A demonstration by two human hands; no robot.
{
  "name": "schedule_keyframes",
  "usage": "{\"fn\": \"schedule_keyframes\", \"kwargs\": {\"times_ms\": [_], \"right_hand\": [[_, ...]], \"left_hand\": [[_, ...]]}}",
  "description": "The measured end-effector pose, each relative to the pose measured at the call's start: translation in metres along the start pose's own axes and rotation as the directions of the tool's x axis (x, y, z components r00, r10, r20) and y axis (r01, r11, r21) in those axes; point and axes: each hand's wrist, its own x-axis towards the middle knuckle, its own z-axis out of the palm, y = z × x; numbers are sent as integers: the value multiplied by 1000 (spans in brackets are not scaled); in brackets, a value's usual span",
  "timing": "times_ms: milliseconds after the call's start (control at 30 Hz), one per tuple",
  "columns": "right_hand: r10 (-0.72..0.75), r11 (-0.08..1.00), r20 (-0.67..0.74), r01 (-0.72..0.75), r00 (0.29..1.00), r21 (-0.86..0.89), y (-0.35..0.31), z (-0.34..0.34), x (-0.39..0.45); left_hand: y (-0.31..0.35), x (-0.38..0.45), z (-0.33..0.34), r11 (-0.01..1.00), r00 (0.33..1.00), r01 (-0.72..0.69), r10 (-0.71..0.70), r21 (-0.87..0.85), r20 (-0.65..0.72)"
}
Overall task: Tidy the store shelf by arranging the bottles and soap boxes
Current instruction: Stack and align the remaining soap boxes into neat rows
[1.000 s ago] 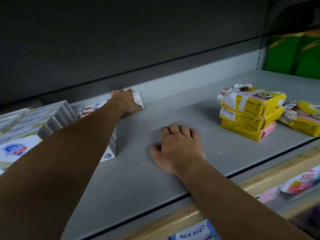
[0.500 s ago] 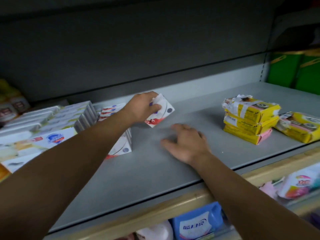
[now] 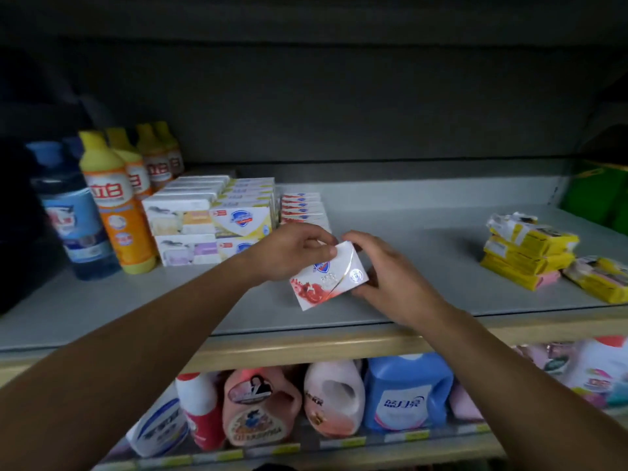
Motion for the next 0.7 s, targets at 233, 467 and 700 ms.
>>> {"fn": "schedule_keyframes", "kwargs": {"times_ms": [233, 467, 700], "right_hand": [[194, 913, -20, -173, 981, 369, -37, 43, 6], [502, 740, -58, -395, 863, 544, -51, 76, 23], [626, 695, -123, -479, 770, 536, -60, 71, 18]], "left_hand": [[-53, -49, -18, 779, 987, 47, -131, -625, -89], [-76, -56, -17, 593, 973, 0, -185, -805, -136], [-74, -55, -10, 754, 963, 28, -197, -656, -186]]}}
